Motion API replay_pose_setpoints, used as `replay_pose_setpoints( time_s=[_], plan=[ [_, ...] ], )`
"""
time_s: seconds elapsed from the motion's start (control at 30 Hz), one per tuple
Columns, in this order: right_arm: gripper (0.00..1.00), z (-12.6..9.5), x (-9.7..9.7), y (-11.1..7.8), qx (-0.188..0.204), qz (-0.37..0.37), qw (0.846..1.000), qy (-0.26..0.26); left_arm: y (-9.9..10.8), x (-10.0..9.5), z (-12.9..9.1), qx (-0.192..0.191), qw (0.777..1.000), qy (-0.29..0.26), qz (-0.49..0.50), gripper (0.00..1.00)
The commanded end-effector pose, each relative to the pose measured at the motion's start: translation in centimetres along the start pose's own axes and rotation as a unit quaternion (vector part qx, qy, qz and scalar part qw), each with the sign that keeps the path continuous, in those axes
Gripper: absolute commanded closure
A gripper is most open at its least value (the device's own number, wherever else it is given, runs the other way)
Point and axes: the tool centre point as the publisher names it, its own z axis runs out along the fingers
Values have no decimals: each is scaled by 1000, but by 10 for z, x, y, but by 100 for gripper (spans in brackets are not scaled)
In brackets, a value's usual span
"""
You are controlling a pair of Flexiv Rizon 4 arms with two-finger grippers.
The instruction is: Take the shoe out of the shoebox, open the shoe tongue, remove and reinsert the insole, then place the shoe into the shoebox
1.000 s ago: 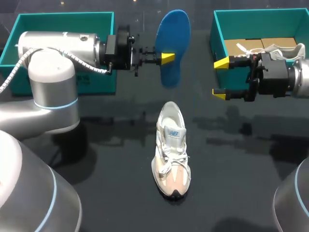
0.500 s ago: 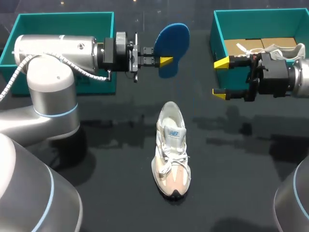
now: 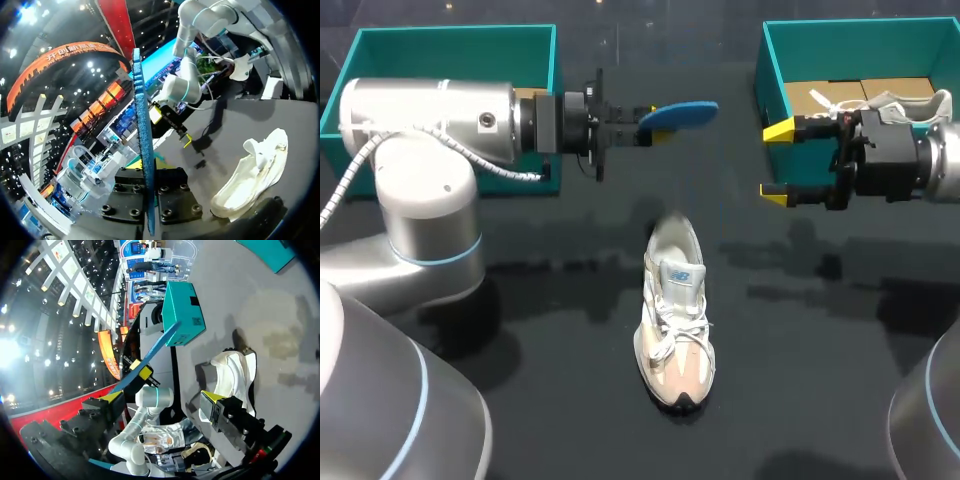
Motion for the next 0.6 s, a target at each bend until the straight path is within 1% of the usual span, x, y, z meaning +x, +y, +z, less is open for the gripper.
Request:
replay_pose_setpoints(
  time_s=[0.03,0.07,0.1,0.13,0.27,0.3,0.33,0.57,0.6],
  plan=[
    [0,1,0,0,-1,1,1000,-1,-4,5,5,-47,996,-23,69,100],
    [0,1,0,0,-1,1,1000,-1,-4,5,5,-47,996,-23,69,96],
    [0,1,0,0,-1,1,1000,-1,-4,5,5,-47,996,-23,69,85],
    [0,1,0,0,-1,1,1000,-1,-4,5,5,-47,996,-23,69,100],
    [0,1,0,0,-1,1,1000,-1,-4,5,5,-47,996,-23,69,100],
    [0,1,0,0,-1,1,1000,-1,-5,5,6,-55,994,-24,96,100],
    [0,1,0,0,-1,1,1000,-1,-6,5,6,-49,993,-25,108,100],
    [0,1,0,0,-1,1,1000,-1,-9,2,7,-61,973,-36,220,100],
    [0,1,0,0,-1,1,1000,-1,-9,2,7,-56,971,-37,230,100]
  ],
)
